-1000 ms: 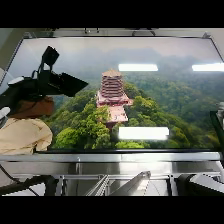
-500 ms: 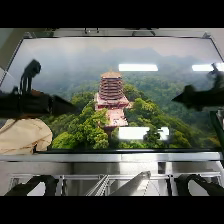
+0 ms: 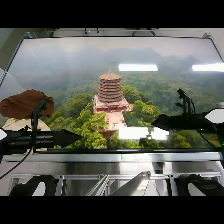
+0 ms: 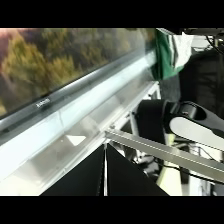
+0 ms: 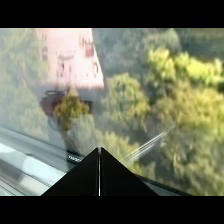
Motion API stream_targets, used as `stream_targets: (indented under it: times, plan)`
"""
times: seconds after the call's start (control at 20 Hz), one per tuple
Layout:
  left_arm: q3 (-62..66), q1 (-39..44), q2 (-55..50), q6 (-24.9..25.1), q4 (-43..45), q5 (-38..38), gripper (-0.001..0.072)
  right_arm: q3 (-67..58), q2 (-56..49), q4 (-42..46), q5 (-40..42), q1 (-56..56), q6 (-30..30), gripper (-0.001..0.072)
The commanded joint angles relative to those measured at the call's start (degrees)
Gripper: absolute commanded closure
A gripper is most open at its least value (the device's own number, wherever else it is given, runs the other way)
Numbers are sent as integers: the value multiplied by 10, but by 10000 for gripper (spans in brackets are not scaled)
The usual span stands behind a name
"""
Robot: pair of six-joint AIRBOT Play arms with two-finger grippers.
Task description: Fold the shirts.
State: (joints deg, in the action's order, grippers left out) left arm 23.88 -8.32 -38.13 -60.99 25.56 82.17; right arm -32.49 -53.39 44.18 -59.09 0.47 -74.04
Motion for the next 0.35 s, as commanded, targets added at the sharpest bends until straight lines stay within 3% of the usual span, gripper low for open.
stream_targets:
  times: [0.0, 0.3]
  plan:
    - [-11, 0, 32, -7, 3, -15, 689, 7, 2, -7, 2, 5, 3, 694]
    - [-11, 0, -9, -8, 1, -5, 690, 7, 2, -7, 2, 5, 3, 694]
